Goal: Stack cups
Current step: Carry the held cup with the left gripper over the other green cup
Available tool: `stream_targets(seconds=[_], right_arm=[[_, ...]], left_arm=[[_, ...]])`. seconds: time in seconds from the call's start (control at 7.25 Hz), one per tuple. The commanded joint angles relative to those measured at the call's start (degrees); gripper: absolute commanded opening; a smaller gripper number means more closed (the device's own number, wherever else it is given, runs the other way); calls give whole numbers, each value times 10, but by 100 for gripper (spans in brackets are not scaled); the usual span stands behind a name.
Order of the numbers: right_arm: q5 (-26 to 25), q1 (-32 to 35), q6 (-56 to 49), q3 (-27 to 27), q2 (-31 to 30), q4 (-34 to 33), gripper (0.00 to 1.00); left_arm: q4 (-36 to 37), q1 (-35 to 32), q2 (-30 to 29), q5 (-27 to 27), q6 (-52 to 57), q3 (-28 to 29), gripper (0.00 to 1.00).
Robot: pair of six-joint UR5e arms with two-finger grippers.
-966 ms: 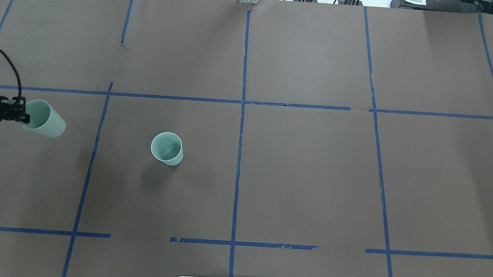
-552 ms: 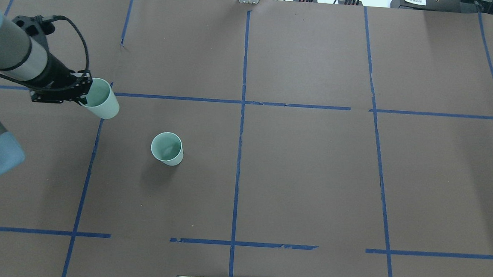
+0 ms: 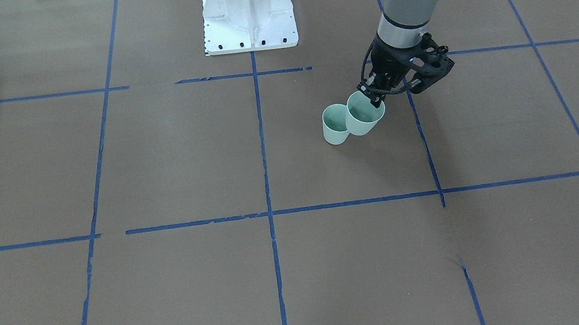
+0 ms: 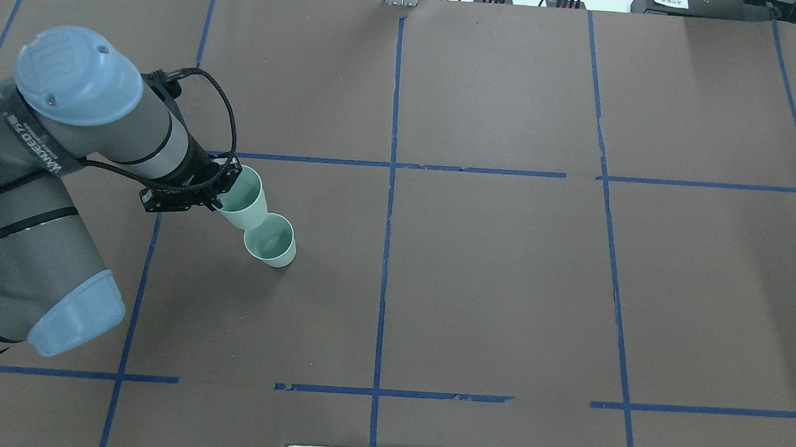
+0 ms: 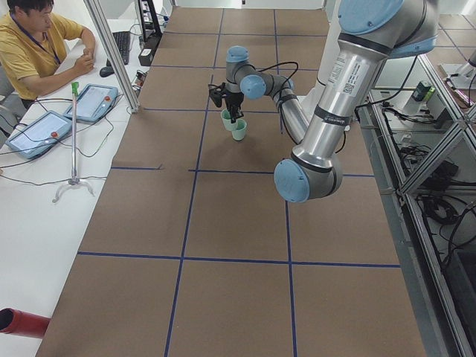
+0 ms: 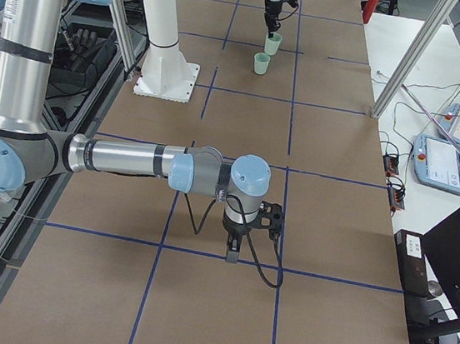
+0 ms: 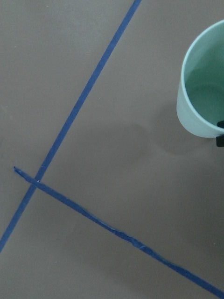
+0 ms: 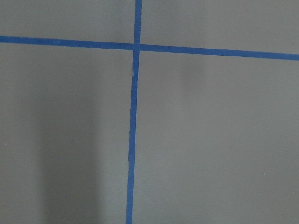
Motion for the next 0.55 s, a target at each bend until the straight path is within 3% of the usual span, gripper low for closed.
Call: stream_targets(seconds=[0.0, 0.41], right_arm=[[0, 0, 0, 0, 0, 0, 100], [0, 0, 0, 0, 0, 0, 100]], left_arm=[[5, 14, -17, 12, -14, -1, 0], [5, 31, -17, 15, -26, 5, 0]])
